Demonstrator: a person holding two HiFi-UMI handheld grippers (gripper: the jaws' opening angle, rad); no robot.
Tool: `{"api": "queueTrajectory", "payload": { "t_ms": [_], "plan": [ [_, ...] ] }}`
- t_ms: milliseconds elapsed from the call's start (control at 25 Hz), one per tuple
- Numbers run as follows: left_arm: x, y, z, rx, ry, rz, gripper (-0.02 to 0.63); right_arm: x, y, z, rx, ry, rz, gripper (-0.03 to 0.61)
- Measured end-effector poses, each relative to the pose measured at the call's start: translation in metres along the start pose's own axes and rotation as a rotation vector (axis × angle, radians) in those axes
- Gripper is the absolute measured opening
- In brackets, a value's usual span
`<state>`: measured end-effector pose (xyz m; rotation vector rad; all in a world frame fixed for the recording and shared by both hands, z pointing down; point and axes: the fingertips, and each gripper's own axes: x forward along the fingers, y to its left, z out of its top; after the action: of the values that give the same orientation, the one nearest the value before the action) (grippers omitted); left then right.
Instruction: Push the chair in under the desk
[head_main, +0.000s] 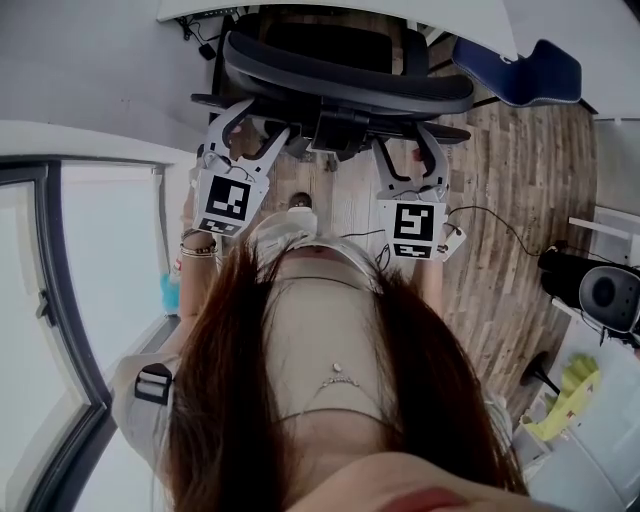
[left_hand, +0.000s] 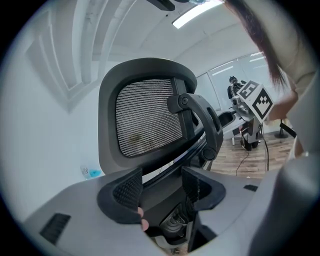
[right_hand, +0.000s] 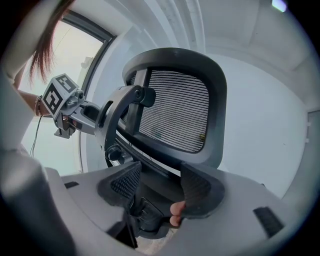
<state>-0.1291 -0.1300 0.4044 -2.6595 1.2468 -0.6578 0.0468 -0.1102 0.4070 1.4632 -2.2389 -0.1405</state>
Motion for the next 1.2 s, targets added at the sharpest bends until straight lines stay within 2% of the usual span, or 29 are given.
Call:
{"api": "queueTrajectory", "payload": {
  "t_ms": [520, 1200],
  "plan": [
    [0.02, 0.028, -0.001, 0.024, -0.011, -0.01, 0.236, 0.03, -0.008, 0.008, 0.004, -0.003, -0.01, 0.25],
    [0.047, 0.053, 0.0, 0.001, -0.005, -0.002, 0.236, 0.065, -0.02, 0.015, 0.003, -0.002, 0.004, 0.252]
  ]
}}
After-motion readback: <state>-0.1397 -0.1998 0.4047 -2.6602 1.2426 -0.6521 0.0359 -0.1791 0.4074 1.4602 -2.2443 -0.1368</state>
